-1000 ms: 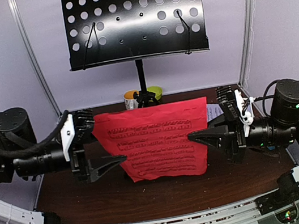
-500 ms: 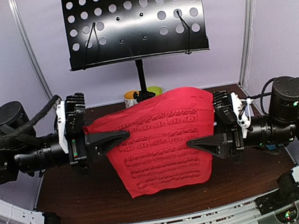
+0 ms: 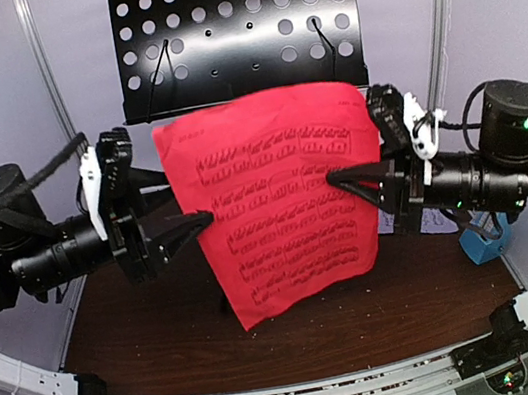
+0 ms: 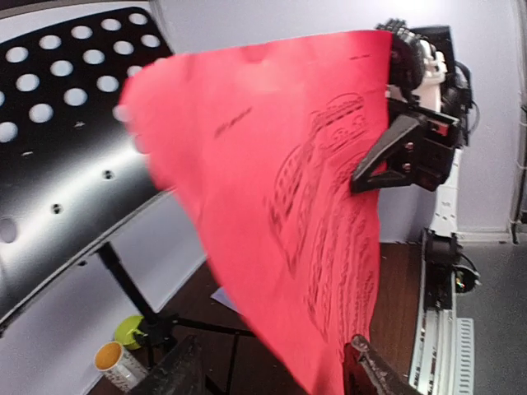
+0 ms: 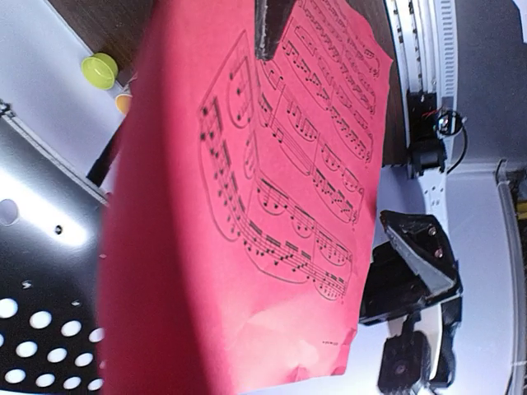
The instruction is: Set up the instrument practice props
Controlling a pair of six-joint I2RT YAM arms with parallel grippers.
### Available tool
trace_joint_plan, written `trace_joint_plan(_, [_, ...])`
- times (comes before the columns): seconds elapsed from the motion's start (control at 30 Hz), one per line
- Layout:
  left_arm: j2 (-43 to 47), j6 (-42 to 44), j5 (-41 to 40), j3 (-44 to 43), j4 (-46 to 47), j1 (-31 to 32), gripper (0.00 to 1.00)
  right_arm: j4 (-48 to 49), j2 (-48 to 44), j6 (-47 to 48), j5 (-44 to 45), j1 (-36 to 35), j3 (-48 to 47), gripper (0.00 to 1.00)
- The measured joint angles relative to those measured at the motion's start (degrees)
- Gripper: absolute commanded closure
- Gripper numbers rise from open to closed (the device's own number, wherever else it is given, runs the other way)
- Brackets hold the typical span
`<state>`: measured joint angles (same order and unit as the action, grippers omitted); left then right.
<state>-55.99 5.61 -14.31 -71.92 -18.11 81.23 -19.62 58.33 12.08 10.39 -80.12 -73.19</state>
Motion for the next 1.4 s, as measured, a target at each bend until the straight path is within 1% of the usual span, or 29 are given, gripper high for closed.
trace_joint_plan(0.1, [2.27,0.59,-7.04,-1.88,-0.02,-1.95,0.40,0.35,0.63,-0.44,1.84,2.08,-4.28,1.00])
trace_joint_plan(0.2, [3.67,0.92,-11.34,-4.94,0.07,-6.38,0.40,1.31,1.27,-0.48,2.67,3.89,-7.74,1.00])
trace_joint_plan(0.3, [4.11,0.90,-13.88,-9.33,-0.22,-12.48,0.39,2.69,3.26,-0.55,2.78,6.27,-12.96,1.00])
trace_joint_plan(0.43, [1.60,0.85,-14.14,-18.21,-3.04,-18.14,0.41,4.28,5.49,-0.22,3.10,7.80,-17.90,1.00])
trace_joint_plan(0.53, [-1.92,0.83,-12.85,-24.55,-4.83,-21.90,0.43,5.11,6.60,0.42,3.34,8.41,-20.68,1.00])
trace_joint_plan(0.63, [-6.49,0.46,-9.90,-30.08,-7.52,-26.01,0.45,5.40,9.75,1.31,3.32,8.87,-27.15,1.00])
trace_joint_plan(0.83, [-15.04,-0.81,-2.62,-36.17,-12.46,-32.26,0.46,6.29,15.28,3.23,3.15,9.88,-36.44,1.00])
trace_joint_plan(1.0, [-20.85,-1.70,1.84,-39.71,-15.10,-35.74,0.46,6.36,20.39,4.96,3.08,12.35,-41.97,1.00])
trace_joint_plan(1.13, [-23.63,-2.60,4.26,-41.09,-16.09,-38.21,0.50,6.45,23.56,7.10,3.17,13.38,-44.13,1.00])
trace_joint_plan(1.4, [-28.50,-3.91,6.51,-45.44,-16.50,-39.69,0.53,7.89,26.51,9.51,4.11,15.28,-45.83,1.00])
